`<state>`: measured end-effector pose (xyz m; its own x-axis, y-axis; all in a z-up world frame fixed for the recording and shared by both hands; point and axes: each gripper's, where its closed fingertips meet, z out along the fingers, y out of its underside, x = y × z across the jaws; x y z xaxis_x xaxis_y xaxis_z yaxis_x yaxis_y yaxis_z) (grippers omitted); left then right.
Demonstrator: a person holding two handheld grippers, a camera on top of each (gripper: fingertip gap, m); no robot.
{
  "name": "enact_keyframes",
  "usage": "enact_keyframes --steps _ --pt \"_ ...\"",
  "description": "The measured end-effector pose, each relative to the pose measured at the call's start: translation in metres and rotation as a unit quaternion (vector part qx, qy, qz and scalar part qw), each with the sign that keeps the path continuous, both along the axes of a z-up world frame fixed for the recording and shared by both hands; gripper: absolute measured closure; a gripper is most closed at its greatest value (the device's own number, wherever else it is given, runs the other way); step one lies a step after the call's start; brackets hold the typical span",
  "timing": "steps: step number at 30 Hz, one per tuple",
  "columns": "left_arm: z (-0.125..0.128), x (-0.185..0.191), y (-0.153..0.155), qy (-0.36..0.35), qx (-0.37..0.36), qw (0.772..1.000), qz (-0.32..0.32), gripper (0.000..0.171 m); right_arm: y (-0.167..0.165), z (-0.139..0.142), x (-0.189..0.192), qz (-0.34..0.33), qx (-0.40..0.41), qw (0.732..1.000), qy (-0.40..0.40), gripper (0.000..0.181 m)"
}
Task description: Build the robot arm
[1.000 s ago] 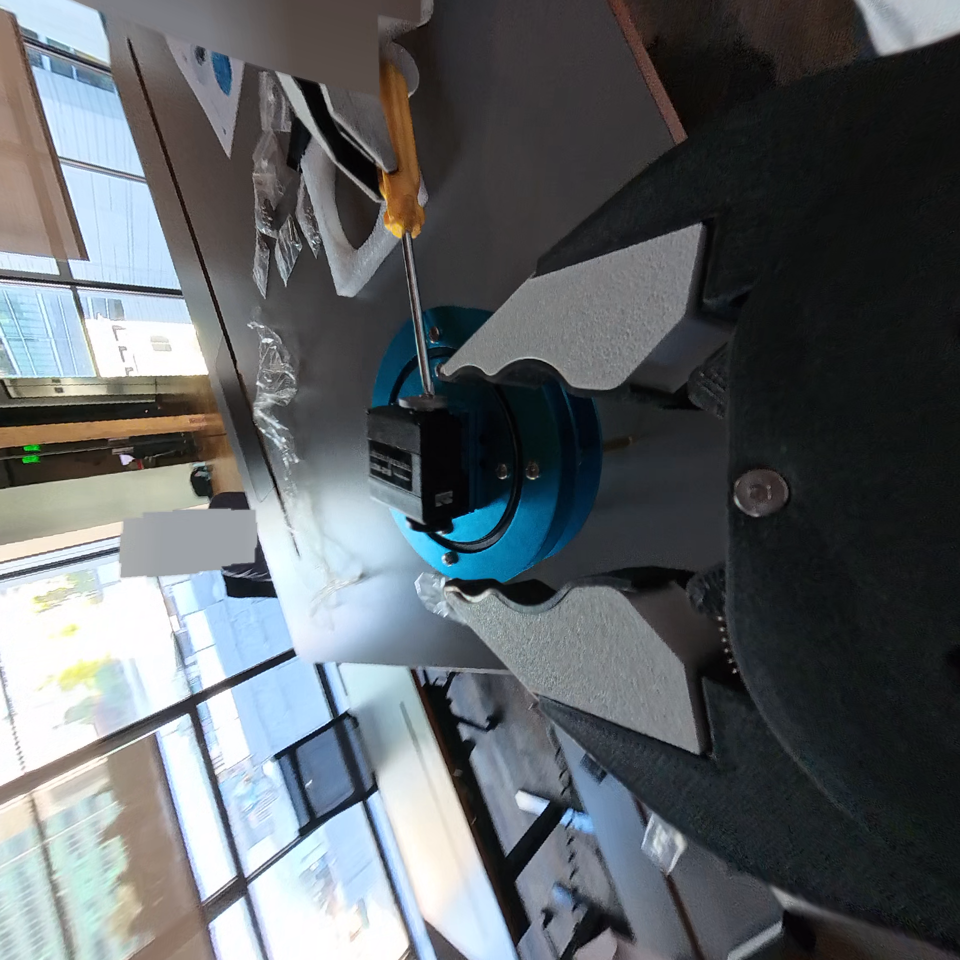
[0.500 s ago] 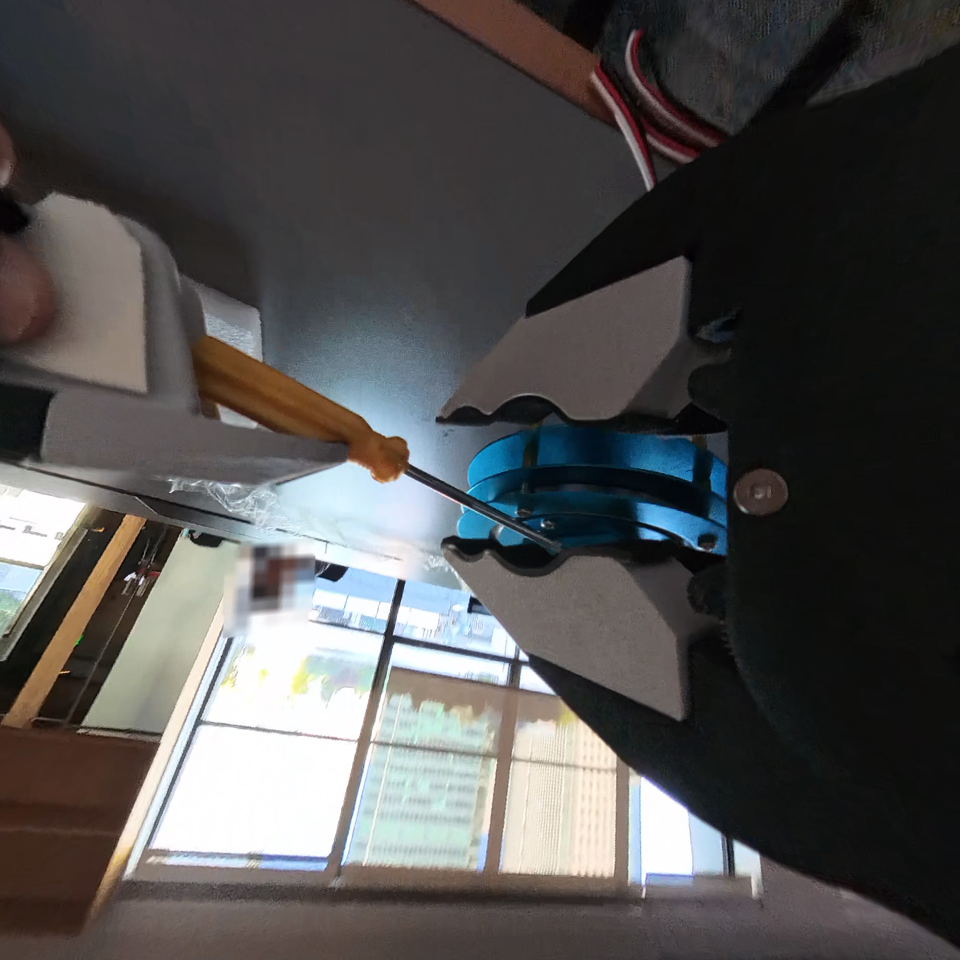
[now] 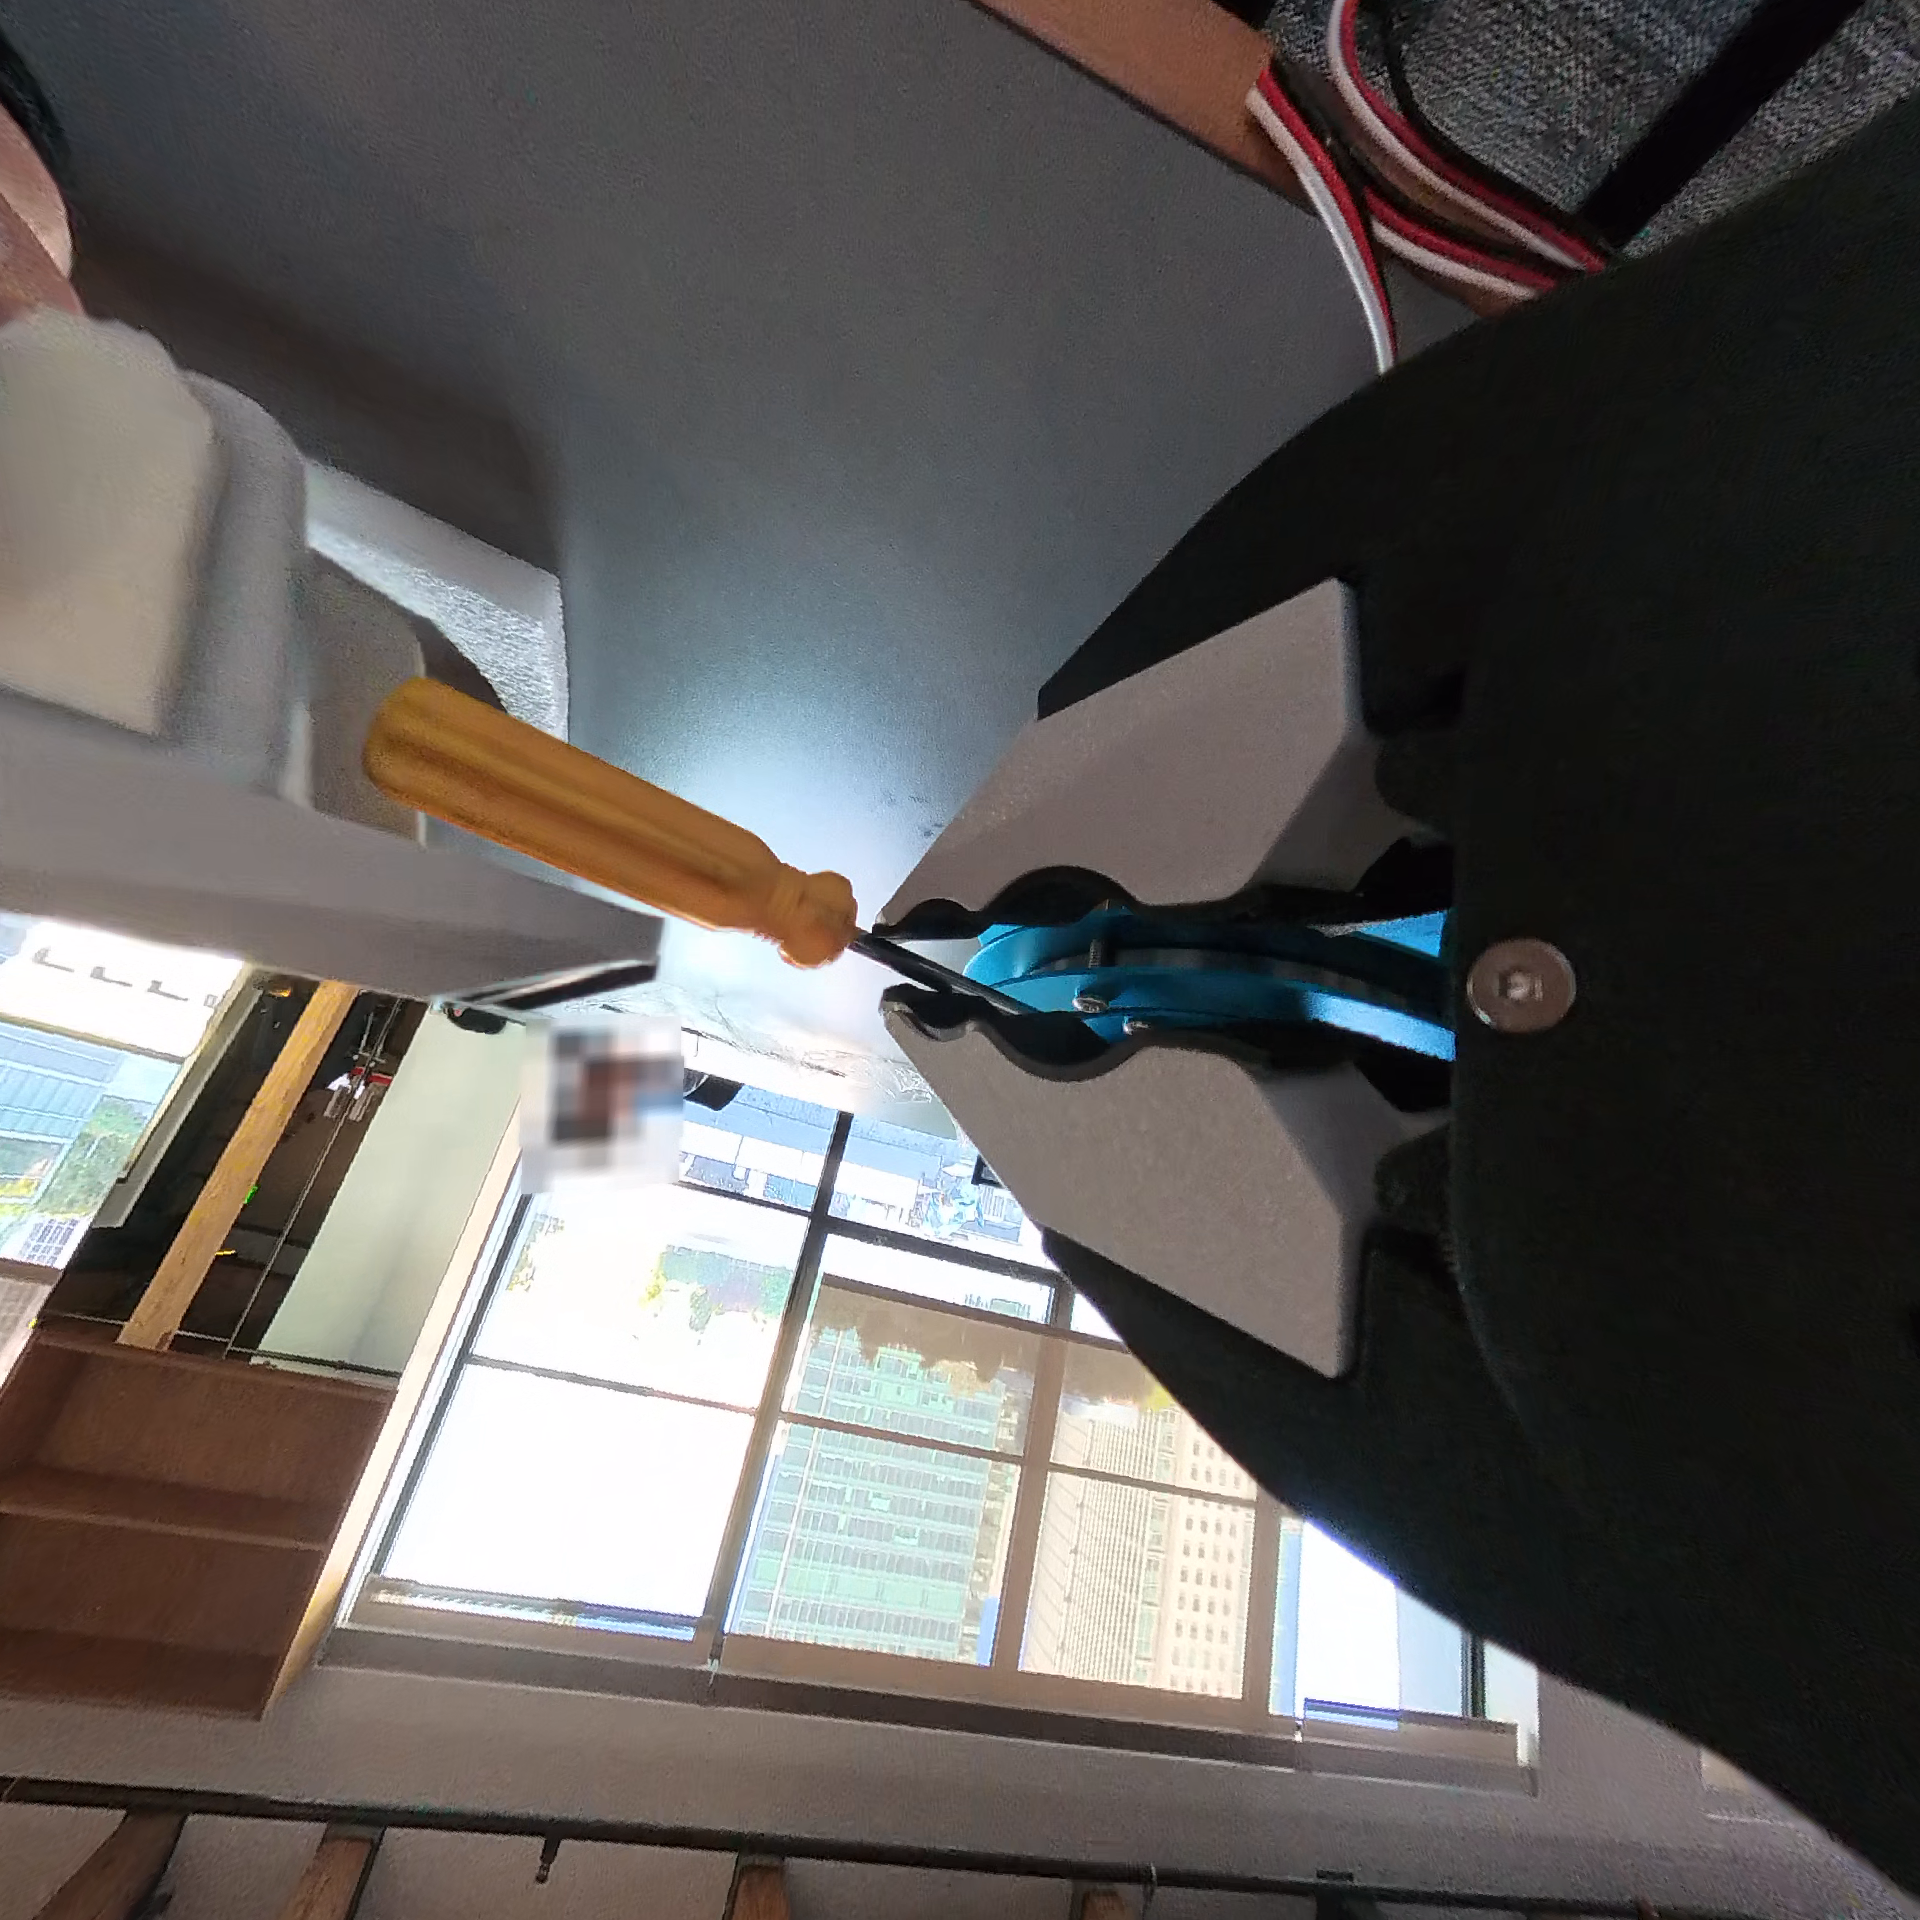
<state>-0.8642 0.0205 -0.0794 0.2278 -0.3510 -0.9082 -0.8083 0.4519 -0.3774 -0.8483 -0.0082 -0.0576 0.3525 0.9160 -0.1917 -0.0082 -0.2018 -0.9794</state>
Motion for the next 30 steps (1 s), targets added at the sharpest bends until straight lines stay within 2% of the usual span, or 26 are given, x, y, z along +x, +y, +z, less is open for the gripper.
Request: enact_keyframes --steps 5,7,9,14,16,18,24,30 --pt "-0.001 0.000 -0.001 0.000 -0.001 1.000 -0.002 0.164 -0.008 0.002 0.004 -0.024 0.169 0.982 -0.074 0.122" --pt "-0.002 0.000 -0.001 -0.001 -0.003 1.000 -0.002 0.164 -0.007 -0.005 0.002 -0.041 0.220 0.966 -0.132 0.121" --pt "-0.003 -0.001 -0.001 -0.005 -0.006 1.000 -0.002 0.164 -0.004 -0.018 0.004 -0.055 0.238 0.951 -0.191 0.127" --pt "-0.003 -0.001 -0.001 -0.010 -0.006 1.000 -0.002 0.163 -0.009 -0.021 0.006 -0.076 0.269 0.937 -0.211 0.154" --pt "-0.003 -0.001 0.000 -0.011 -0.006 1.000 -0.001 0.163 -0.005 -0.023 0.008 -0.087 0.283 0.927 -0.231 0.157" --pt "-0.003 -0.002 0.000 -0.012 -0.009 1.000 -0.001 0.163 -0.004 -0.023 0.008 -0.092 0.287 0.924 -0.234 0.165" --pt "-0.003 -0.004 0.000 -0.019 -0.016 1.000 0.003 0.163 -0.004 -0.023 0.005 -0.089 0.270 0.931 -0.230 0.165" --pt "-0.003 -0.007 0.001 -0.022 -0.015 1.000 0.007 0.162 -0.004 -0.024 0.003 -0.080 0.169 0.965 -0.184 0.165"
